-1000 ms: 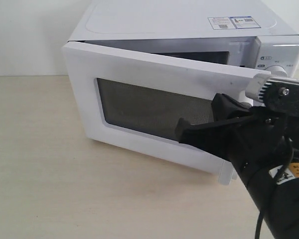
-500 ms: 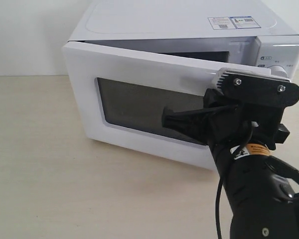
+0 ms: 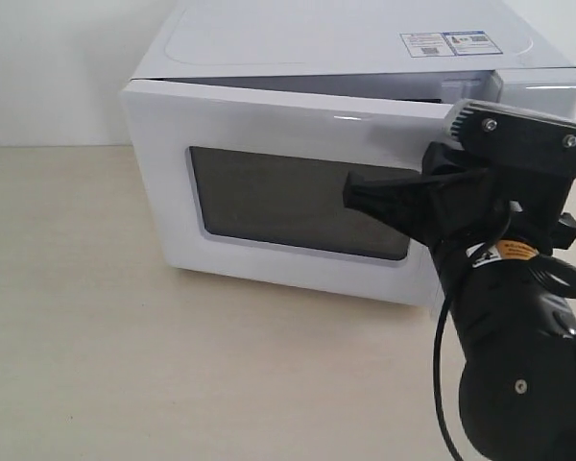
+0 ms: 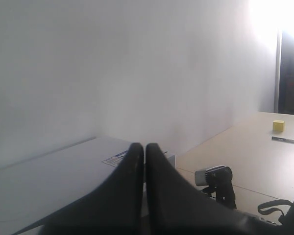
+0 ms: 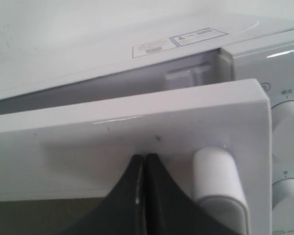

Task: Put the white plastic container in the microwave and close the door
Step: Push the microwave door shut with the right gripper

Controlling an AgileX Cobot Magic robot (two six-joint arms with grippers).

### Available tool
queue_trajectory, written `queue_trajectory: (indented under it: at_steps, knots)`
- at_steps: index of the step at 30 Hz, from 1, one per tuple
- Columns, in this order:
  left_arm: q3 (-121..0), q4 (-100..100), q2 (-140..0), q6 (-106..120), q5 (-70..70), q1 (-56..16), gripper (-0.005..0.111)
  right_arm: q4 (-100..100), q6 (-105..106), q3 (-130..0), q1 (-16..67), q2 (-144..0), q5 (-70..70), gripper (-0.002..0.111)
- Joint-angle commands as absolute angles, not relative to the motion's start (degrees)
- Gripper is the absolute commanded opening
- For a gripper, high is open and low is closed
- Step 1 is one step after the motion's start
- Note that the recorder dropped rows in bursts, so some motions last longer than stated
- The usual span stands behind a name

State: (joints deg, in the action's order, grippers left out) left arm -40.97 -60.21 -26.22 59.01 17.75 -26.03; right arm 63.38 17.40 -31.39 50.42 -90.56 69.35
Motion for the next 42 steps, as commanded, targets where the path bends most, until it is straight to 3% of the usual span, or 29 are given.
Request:
queue_trajectory:
  at_steps: [1, 42]
  knots:
    - [-40.6, -60.6, -25.8, 58.6, 17.5, -26.5, 0.004, 62.1, 16.9, -32.1, 48.5, -90.7, 70.0, 0.000]
    - [-40.6, -60.6, -25.8, 58.6, 17.5, -26.5, 0.004, 56.3, 21.3, -40.7, 39.4, -94.6, 64.1, 0.000]
